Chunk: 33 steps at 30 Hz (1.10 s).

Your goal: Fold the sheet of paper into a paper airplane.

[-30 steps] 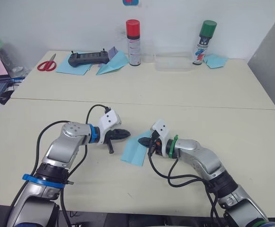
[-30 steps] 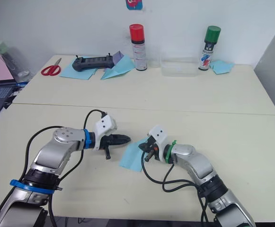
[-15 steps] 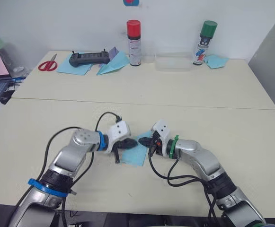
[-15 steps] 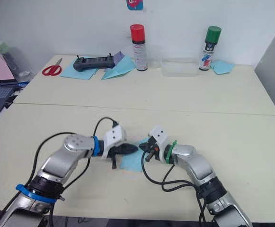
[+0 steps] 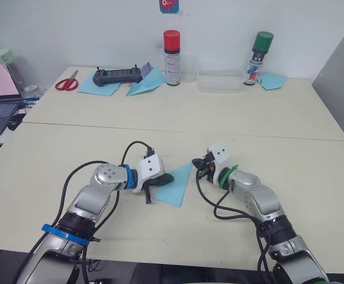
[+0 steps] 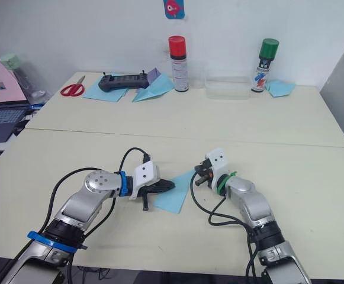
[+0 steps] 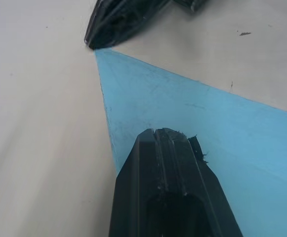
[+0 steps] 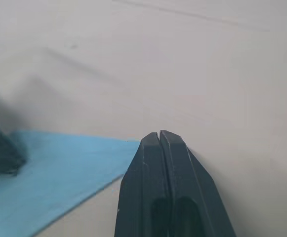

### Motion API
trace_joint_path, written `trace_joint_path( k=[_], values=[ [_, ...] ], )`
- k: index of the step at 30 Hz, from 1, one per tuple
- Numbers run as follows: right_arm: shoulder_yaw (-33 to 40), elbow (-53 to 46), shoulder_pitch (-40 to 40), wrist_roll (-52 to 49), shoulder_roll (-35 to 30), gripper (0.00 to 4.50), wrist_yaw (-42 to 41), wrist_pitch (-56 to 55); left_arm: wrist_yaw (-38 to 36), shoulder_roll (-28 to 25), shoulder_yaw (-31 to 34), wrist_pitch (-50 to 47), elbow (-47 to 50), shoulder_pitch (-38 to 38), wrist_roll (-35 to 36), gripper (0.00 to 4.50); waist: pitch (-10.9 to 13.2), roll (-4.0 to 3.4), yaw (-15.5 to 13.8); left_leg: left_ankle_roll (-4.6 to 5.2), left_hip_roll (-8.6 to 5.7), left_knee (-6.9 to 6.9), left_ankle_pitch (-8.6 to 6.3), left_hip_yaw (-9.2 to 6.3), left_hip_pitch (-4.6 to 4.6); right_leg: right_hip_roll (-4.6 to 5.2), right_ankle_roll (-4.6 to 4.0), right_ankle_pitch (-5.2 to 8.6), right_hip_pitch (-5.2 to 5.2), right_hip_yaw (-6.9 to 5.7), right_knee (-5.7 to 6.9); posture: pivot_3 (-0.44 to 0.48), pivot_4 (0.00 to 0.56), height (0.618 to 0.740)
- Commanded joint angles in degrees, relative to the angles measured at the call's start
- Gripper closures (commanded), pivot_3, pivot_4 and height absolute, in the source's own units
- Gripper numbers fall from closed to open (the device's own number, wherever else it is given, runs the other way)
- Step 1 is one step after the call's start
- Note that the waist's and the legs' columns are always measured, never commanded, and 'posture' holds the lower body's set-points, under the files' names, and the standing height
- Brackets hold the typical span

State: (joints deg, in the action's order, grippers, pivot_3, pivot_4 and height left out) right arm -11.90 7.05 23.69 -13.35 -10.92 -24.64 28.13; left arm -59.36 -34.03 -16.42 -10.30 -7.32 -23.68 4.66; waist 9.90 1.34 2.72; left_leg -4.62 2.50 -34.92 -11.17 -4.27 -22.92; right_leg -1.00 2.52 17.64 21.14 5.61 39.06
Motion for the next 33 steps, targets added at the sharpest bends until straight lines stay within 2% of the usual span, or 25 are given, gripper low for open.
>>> trace_joint_path(
  k=[1,4,11,17,22,30,33],
  values=[
    [1.4,3.4,-0.7,3.2,-1.4,4.48,1.8,-1.4,0.7,0.3,-1.2,-1.5,-2.4,0.6,-2.2,4.5,0.0,-0.02,0.0,0.0,-0.01,-0.01,0.0,0.0,0.0,0.0,0.0,0.0,-0.01,0.01,0.0,0.0,0.15,0.74],
    [2.1,0.3,-0.9,1.7,-2.7,4.48,-2.8,-5.8,0.3,1.0,-1.6,-2.5,-1.8,0.3,-1.9,4.5,-0.1,-0.02,-0.1,0.0,-0.06,-0.03,0.01,0.0,0.0,0.05,-0.01,0.01,-0.02,0.03,0.0,0.0,0.15,0.74],
    [0.5,-8.1,-2.7,-2.9,-3.0,4.48,-11.4,-6.2,1.3,1.5,-1.1,-0.8,-3.5,-0.3,-2.8,4.5,0.0,-0.08,-0.2,0.0,-0.05,0.03,0.0,0.02,-0.07,0.03,0.03,-0.01,0.04,0.03,-0.02,0.0,0.15,0.74],
    [-5.7,-9.5,-3.6,2.4,-4.0,4.48,-13.0,-5.8,1.1,1.2,-1.0,-0.7,-3.6,-0.5,-3.3,4.5,0.0,-0.08,-0.2,0.0,-0.04,0.04,0.0,0.04,-0.07,0.04,0.02,-0.01,0.04,0.06,-0.04,0.0,0.15,0.74],
    [-13.3,-11.9,-6.3,5.2,-8.5,4.48,-17.7,0.3,0.6,1.0,-1.2,-1.1,-3.5,-0.7,-3.5,4.5,0.0,-0.1,-0.2,0.0,-0.04,0.04,0.0,0.04,-0.08,0.04,-0.02,0.01,0.07,0.06,-0.03,0.0,0.15,0.74],
    [-16.6,-16.9,-8.0,1.1,-10.6,4.48,-23.7,9.4,-0.1,0.7,-1.5,-1.7,-3.3,-0.9,-3.4,4.5,-0.1,-0.05,-0.2,0.0,-0.02,0.05,0.0,0.04,-0.02,0.04,-0.09,0.06,0.04,0.05,-0.04,0.0,0.15,0.74],
    [-19.2,-18.6,-8.0,-0.5,-12.7,4.48,-28.4,11.7,-0.5,0.7,-1.7,-2.0,-3.3,-1.3,-3.4,4.5,-0.1,-0.05,-0.2,0.0,-0.02,0.05,0.0,0.04,-0.02,0.04,-0.12,0.08,0.04,0.05,-0.04,0.0,0.15,0.74]
  ],
)
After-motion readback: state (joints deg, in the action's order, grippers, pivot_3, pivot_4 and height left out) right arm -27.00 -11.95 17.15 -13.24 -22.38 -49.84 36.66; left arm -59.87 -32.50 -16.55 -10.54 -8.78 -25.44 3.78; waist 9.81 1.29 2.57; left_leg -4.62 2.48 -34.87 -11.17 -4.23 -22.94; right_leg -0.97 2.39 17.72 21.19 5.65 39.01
